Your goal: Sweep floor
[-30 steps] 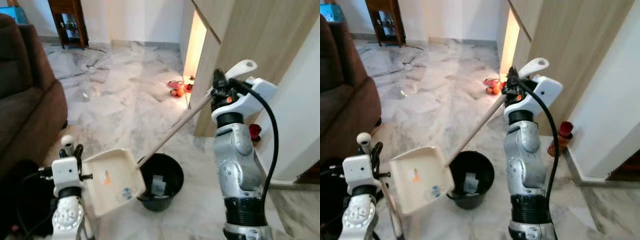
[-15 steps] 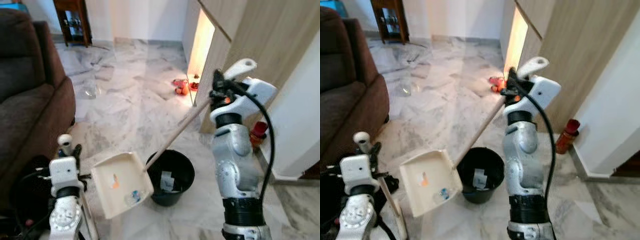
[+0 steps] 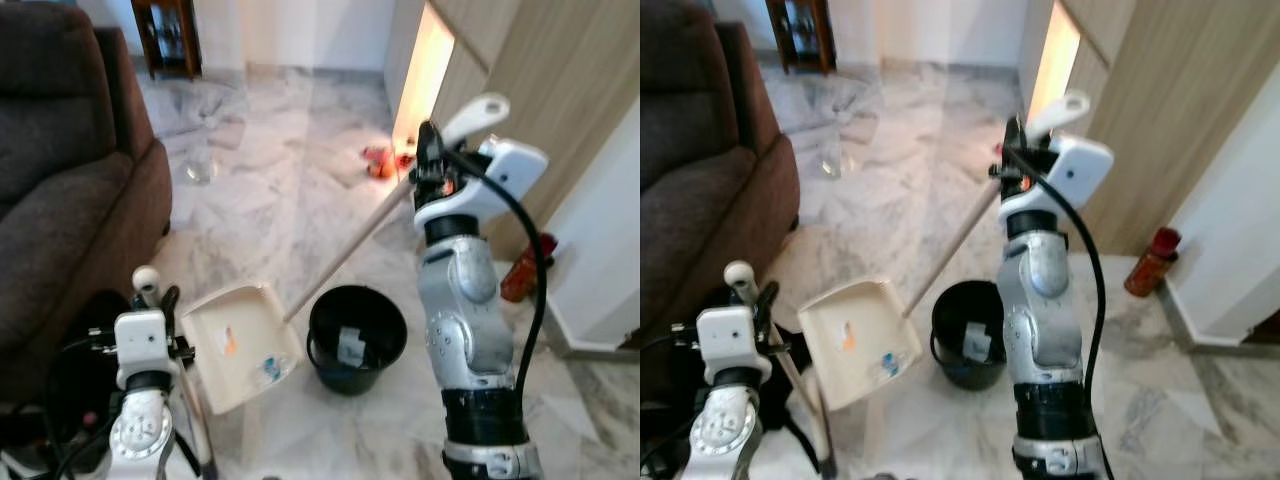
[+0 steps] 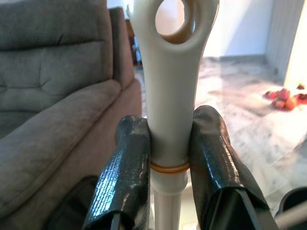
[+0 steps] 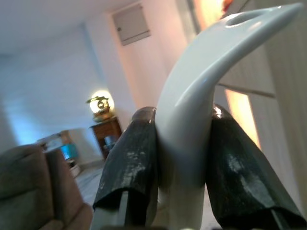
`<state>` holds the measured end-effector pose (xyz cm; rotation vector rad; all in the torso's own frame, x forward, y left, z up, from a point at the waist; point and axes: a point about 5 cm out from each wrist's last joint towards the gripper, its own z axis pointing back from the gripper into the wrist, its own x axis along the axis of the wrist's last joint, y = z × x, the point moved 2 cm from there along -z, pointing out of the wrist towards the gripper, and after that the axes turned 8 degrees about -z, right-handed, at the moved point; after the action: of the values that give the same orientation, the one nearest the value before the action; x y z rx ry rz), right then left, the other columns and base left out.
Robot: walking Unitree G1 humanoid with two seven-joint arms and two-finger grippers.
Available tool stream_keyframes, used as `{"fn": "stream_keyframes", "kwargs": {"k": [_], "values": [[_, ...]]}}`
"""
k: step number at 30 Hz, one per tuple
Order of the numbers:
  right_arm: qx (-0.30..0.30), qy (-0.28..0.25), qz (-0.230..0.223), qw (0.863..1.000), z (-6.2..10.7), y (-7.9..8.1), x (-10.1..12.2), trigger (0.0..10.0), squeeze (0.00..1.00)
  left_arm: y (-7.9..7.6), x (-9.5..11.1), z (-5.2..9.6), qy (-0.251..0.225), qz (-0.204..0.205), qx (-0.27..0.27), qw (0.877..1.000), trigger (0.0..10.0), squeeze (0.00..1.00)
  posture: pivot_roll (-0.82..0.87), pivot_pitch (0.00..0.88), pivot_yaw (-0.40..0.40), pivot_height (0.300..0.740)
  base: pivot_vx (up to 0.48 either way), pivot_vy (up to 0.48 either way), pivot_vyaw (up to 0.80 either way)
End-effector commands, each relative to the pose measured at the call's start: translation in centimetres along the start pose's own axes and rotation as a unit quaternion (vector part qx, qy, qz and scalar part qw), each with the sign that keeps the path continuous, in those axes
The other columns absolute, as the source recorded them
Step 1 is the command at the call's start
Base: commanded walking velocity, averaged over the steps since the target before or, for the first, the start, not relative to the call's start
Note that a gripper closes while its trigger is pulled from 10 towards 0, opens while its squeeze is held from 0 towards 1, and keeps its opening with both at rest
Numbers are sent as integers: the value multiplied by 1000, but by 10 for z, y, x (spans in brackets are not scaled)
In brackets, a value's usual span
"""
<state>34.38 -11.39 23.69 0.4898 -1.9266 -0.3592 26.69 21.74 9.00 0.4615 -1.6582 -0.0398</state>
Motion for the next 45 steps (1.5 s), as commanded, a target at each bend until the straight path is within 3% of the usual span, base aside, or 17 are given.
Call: {"fn": "stream_keyframes", "kwargs": {"k": [1, 35, 40, 45], "values": [[18, -42, -11, 999, -4, 11, 18, 10000, 0, 0, 12, -5, -25, -6, -5, 1000, 10000, 0, 147, 14, -41, 740, 0, 0, 0], [26, -60, -23, 998, -5, 17, 24, 10000, 0, 7, 18, -7, -38, -11, 11, 999, 10000, 0, 154, 16, -39, 740, 298, 0, 0], [43, -118, -39, 991, -10, 30, 56, 10000, 0, 9, 19, -6, -41, -11, 16, 999, 10000, 0, 156, 18, -40, 740, 313, 0, 0], [43, -124, -41, 991, -11, 30, 58, 10000, 0, 8, 19, -6, -41, -10, 15, 999, 10000, 0, 154, 16, -41, 740, 317, 0, 0]]}}
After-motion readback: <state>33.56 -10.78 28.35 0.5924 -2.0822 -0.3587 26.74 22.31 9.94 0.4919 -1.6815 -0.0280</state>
